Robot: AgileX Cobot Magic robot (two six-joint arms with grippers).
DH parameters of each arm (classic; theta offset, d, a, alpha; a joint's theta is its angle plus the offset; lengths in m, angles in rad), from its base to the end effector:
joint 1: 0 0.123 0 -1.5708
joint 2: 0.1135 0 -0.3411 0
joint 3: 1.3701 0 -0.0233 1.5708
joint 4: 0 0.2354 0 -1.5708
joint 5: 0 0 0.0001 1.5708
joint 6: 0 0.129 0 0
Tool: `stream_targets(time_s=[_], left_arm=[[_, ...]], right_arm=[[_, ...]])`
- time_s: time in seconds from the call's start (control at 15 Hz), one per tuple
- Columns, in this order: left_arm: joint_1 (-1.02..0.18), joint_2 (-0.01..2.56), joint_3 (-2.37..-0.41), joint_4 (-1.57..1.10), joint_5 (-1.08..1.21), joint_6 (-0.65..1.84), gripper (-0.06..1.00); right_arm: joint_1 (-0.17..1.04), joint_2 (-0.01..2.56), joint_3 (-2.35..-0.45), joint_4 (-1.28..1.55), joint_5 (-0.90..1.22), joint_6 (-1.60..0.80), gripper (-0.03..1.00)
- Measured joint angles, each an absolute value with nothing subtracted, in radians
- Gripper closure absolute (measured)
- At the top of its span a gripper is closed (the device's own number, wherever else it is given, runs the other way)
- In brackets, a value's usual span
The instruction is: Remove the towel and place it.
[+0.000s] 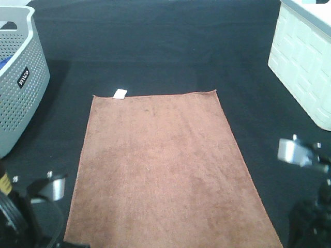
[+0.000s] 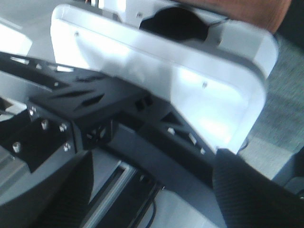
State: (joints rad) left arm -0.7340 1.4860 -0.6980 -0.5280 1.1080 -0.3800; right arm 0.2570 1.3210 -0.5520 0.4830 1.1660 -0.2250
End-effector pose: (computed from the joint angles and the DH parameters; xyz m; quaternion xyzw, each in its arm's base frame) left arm 0.0979 -0.1667 0.2167 -0.0276 -0.9688 0.1245 0.2125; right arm 0.1062 0.0849 0.2172 0.1095 -0.9634 -0.2025 0.1373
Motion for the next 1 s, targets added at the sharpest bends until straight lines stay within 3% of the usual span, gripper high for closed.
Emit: stream_targets(time_s=[0.33, 0.6, 0.73, 1.0], left_arm=[[-0.716, 1.491, -0.939, -0.244, 1.180, -0.375, 0.23], [-0.474, 1.589, -1.164, -0.120, 1.172, -0.217, 0.23], [-0.368, 1.666, -1.292, -0.115, 1.168, -0.083, 0.23], [-0.303, 1.729, -1.392, -0.095, 1.113, -0.009, 0.23]], right_arm=[[0.240, 1.324, -0.776, 0.347, 1.125, -0.145, 0.29], [0.070, 1.385, -0.981, 0.361, 1.108, -0.165, 0.29], [0.057, 1.396, -1.027, 0.357, 1.088, -0.179, 0.29], [0.057, 1.503, -1.105, 0.411, 1.003, -0.185, 0.29]])
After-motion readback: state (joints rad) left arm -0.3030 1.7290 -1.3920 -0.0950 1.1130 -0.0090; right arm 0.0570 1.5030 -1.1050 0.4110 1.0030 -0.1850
